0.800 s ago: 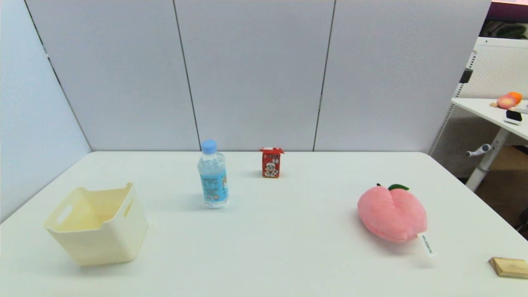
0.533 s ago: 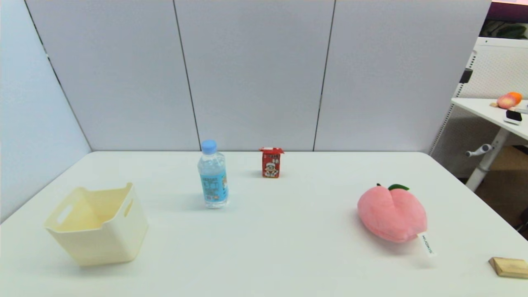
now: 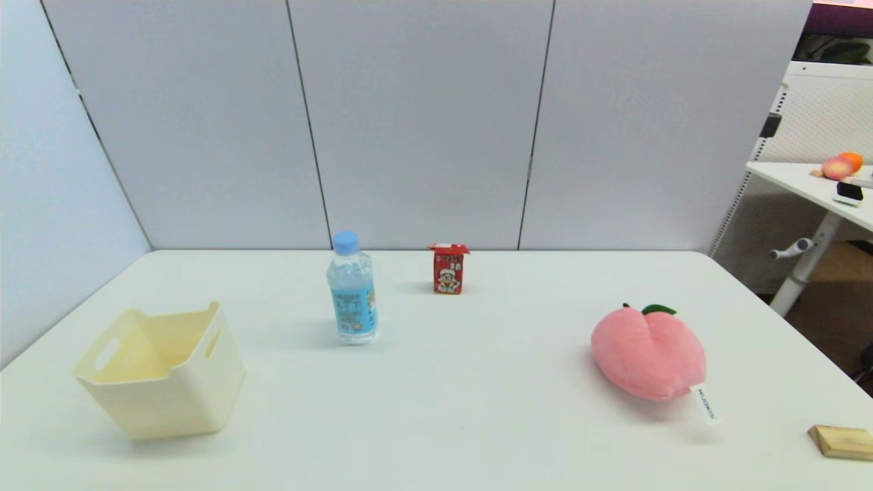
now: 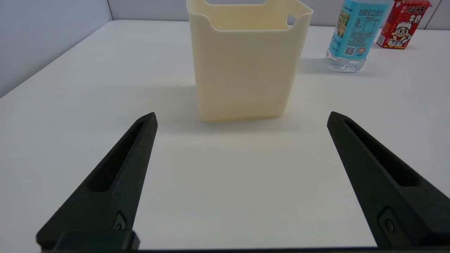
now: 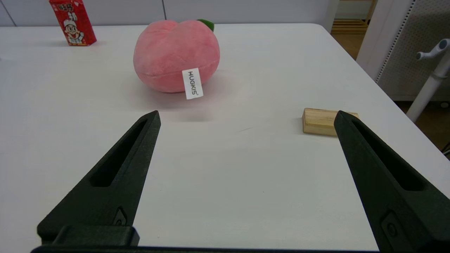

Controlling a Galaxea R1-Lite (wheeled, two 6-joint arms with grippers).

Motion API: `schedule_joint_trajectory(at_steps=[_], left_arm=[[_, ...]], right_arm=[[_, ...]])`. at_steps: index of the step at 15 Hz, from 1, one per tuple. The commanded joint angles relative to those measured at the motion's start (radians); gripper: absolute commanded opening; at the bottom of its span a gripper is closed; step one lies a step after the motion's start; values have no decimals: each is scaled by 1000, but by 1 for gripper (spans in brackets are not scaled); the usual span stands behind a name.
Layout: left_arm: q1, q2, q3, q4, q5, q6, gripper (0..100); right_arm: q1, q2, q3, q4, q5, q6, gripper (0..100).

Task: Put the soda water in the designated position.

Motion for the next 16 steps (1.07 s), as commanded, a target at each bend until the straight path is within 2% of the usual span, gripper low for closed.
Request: schedule_joint_trajectory(at_steps=[1,4,5,11,16], left_arm=[[0,1,0,-2,2,-4,100],[0,55,-17,0,22,-47,100],[0,127,-83,4,14,-39,100],[-18,767,-798,173,-16,157,100],[-118,1228,-1235,247,-124,236,100]], right_arm=[[0,0,0,0,0,0,100],[0,0,0,0,0,0,100],[0,0,0,0,0,0,100],[0,0,0,0,0,0,100],[0,0,0,0,0,0,100]])
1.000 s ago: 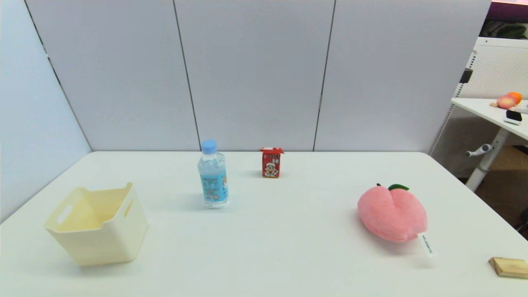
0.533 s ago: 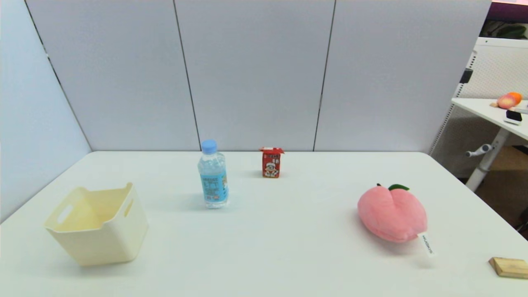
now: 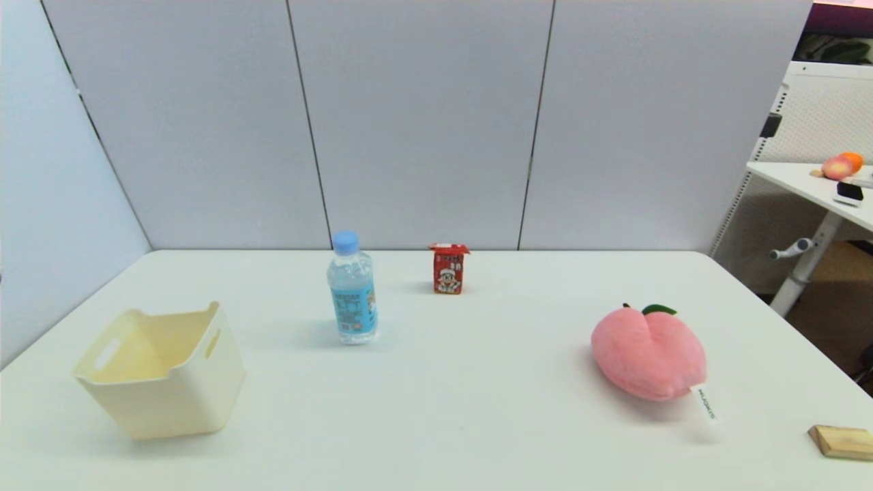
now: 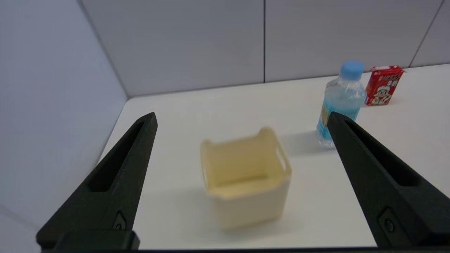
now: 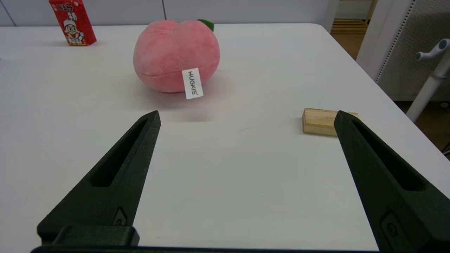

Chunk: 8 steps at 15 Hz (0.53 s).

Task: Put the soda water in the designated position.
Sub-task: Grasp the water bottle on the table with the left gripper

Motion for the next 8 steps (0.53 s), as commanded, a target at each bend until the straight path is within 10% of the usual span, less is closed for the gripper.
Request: schedule_joint_trajectory(at_steps=[1,8], left_arm=[[-112,552,-468,105,-95,101,100],[-211,879,-669,110,-131,98,100]], right_arm=[[0,0,0,0,0,0,100],[0,0,0,0,0,0,100]])
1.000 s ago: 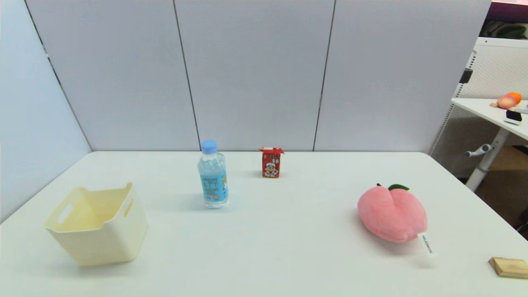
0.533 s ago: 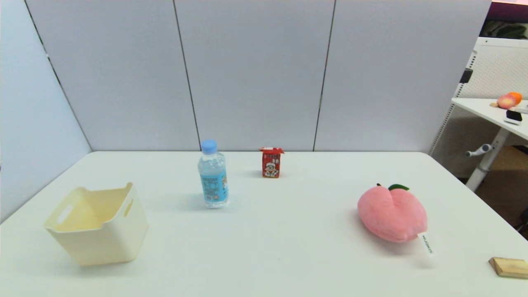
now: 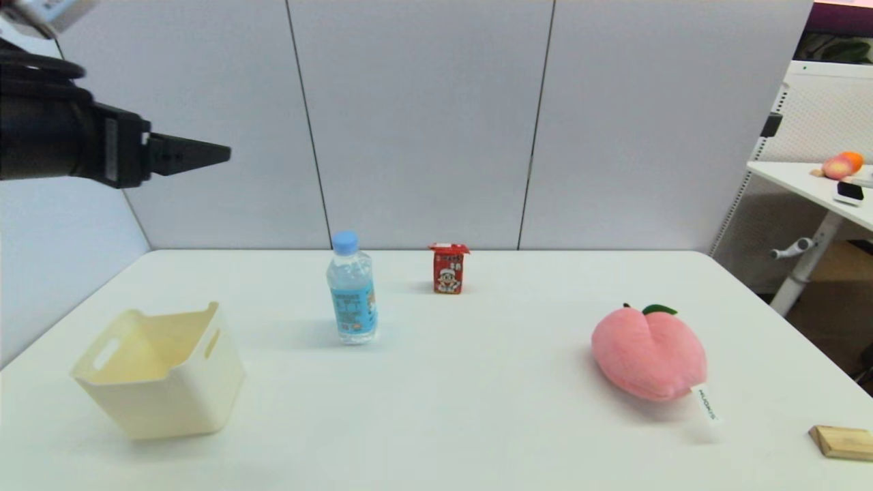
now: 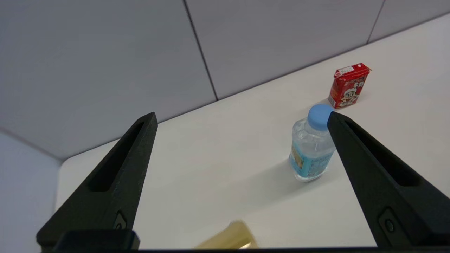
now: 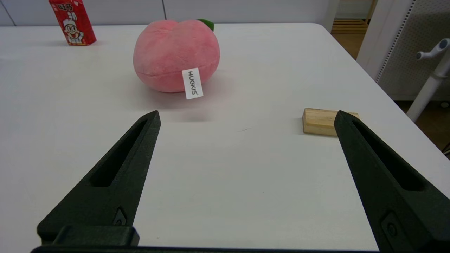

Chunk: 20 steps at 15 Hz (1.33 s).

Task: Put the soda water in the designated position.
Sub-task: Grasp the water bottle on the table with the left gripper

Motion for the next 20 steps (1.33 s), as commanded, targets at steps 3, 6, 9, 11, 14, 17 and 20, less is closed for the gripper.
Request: schedule_joint_trajectory(at_steps=[3,6,9,11,14,17,20], left_arm=[[-86,306,-206,60,-51,-1,100],[-115,401,-365,169,-54,-3,100],[-122,489,-523,342,-54,-4,100],[-122,529,-588,411,-54,-3,100],[-130,561,-595,422,-52,-10,100],[-144,575,-595,483,-52,-15,100],[-155,575,-595,511,-52,-15,100]], right_arm=[[0,0,0,0,0,0,100],[0,0,0,0,0,0,100],[0,0,0,0,0,0,100],[0,0,0,0,0,0,100],[0,0,0,0,0,0,100],[0,0,0,0,0,0,100],[0,0,0,0,0,0,100]])
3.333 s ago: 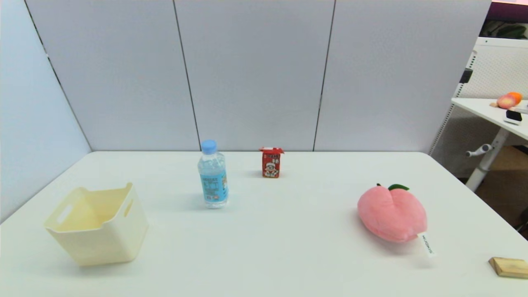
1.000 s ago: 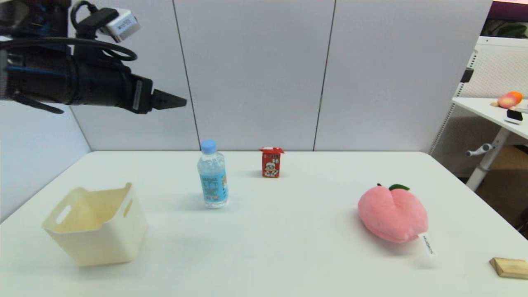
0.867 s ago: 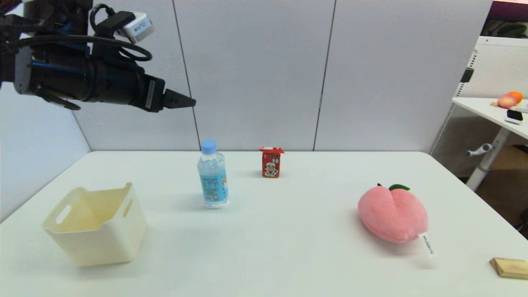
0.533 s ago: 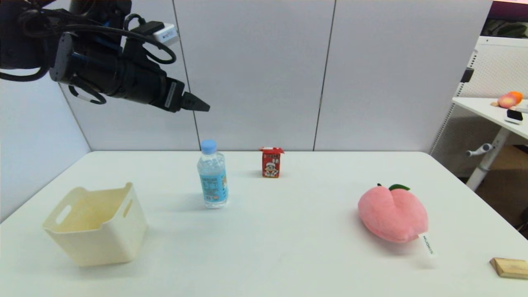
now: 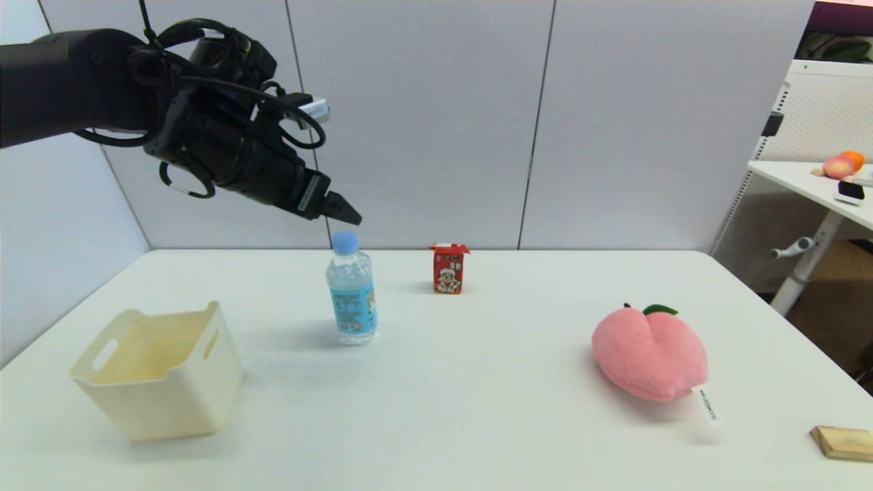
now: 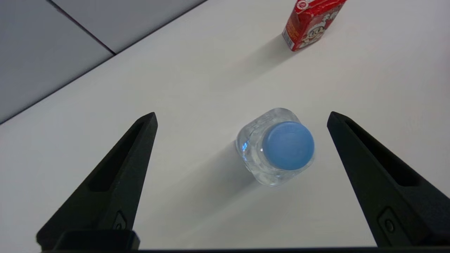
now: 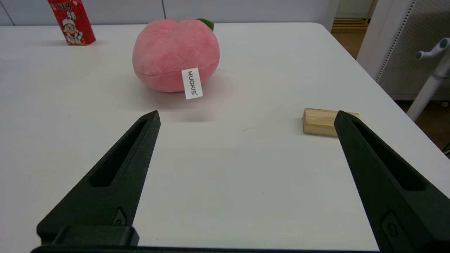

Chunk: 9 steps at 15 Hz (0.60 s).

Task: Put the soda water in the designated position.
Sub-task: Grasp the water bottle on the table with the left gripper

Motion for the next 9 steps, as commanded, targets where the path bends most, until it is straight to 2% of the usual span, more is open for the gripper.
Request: schedule_joint_trajectory(at_steps=[1,9], left_arm=[[-15,3,0,35,-1,1,100],[-49,12,2,113,3,-35,100]], right_arm=[[0,0,0,0,0,0,100],[0,0,0,0,0,0,100]])
